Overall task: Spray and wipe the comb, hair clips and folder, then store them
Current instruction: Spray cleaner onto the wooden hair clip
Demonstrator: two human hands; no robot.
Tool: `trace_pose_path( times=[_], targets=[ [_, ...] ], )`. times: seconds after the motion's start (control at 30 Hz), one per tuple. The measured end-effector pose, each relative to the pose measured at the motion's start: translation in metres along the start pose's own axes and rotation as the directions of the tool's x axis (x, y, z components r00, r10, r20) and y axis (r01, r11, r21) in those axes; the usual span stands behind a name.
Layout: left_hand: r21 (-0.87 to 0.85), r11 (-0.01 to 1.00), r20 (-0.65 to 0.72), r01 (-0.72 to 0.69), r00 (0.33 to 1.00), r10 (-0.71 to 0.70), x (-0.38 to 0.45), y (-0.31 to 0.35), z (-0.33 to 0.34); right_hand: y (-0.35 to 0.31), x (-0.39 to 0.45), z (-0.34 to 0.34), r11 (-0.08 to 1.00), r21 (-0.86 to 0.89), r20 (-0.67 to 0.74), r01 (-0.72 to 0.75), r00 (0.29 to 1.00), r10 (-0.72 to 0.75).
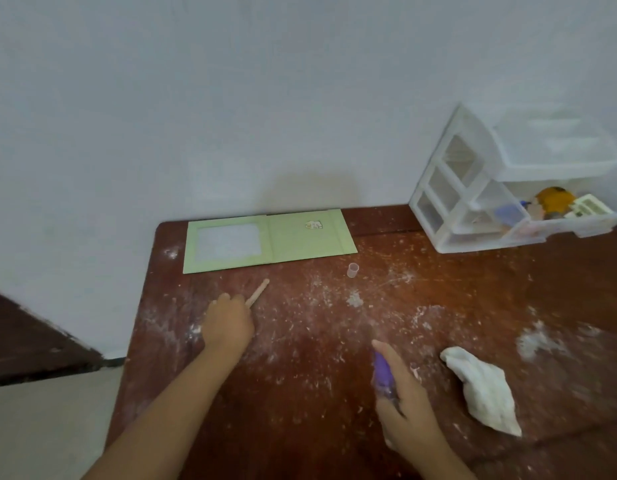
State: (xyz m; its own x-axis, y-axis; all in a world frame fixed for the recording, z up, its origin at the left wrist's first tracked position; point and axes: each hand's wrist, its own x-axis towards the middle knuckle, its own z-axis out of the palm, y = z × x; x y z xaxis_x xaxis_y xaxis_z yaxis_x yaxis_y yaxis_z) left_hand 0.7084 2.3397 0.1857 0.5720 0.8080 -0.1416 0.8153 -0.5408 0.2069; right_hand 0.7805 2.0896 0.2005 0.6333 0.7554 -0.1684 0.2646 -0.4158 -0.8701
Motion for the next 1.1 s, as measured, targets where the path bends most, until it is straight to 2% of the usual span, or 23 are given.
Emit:
trace_pose_path(
  times=[0.07, 0.17, 0.23, 0.27, 0.33, 0.43, 0.5, 0.6, 0.83, 1.1],
  targets=[
    [-0.083, 0.997, -0.019, -0.001, 1.000, 0.000, -0.005, 0.001, -0.002, -0.004, 0.001, 0.001, 1.000, -0.029, 0.018, 0.004, 1.000, -0.004],
    [-0.408, 0.913, -0.065, 0.000, 0.997, -0.029, -0.022, 0.004, -0.004, -0.011, 0.005, 0.001, 0.994, -0.108, 0.082, 0.014, 0.997, -0.005],
    [-0.673, 0.734, 0.010, 0.094, 0.993, -0.118, -0.038, 0.009, -0.001, -0.015, 0.006, 0.001, 0.983, -0.184, 0.183, 0.018, 0.983, 0.016],
    [-0.780, 0.600, 0.088, 0.175, 0.981, -0.172, -0.047, 0.013, 0.002, -0.017, 0.005, 0.002, 0.978, -0.207, 0.240, 0.033, 0.971, 0.018],
    [-0.882, 0.362, 0.224, 0.303, 0.943, -0.244, -0.064, 0.018, 0.013, -0.019, 0.002, 0.005, 0.983, -0.182, 0.324, 0.037, 0.946, 0.025],
    [-0.900, 0.184, 0.340, 0.395, 0.900, -0.273, -0.090, 0.028, 0.025, -0.013, -0.004, 0.006, 0.985, -0.170, 0.350, 0.024, 0.936, 0.037],
    [-0.901, 0.103, 0.380, 0.421, 0.881, -0.281, -0.104, 0.035, 0.030, -0.009, -0.008, 0.004, 0.982, -0.188, 0.325, 0.021, 0.945, 0.042],
    [-0.913, 0.042, 0.375, 0.406, 0.875, -0.308, -0.117, 0.045, 0.032, -0.007, -0.010, -0.001, 0.976, -0.213, 0.293, 0.051, 0.956, 0.014],
    [-0.949, -0.030, 0.313, 0.315, 0.917, -0.248, -0.163, 0.068, 0.008, -0.022, -0.009, -0.007, 0.924, -0.252, 0.348, 0.287, 0.918, -0.190],
    [-0.961, -0.119, 0.274, 0.250, 0.919, -0.283, -0.184, 0.083, -0.011, -0.025, -0.008, -0.020, 0.919, -0.261, 0.284, 0.294, 0.934, -0.218]
  ],
)
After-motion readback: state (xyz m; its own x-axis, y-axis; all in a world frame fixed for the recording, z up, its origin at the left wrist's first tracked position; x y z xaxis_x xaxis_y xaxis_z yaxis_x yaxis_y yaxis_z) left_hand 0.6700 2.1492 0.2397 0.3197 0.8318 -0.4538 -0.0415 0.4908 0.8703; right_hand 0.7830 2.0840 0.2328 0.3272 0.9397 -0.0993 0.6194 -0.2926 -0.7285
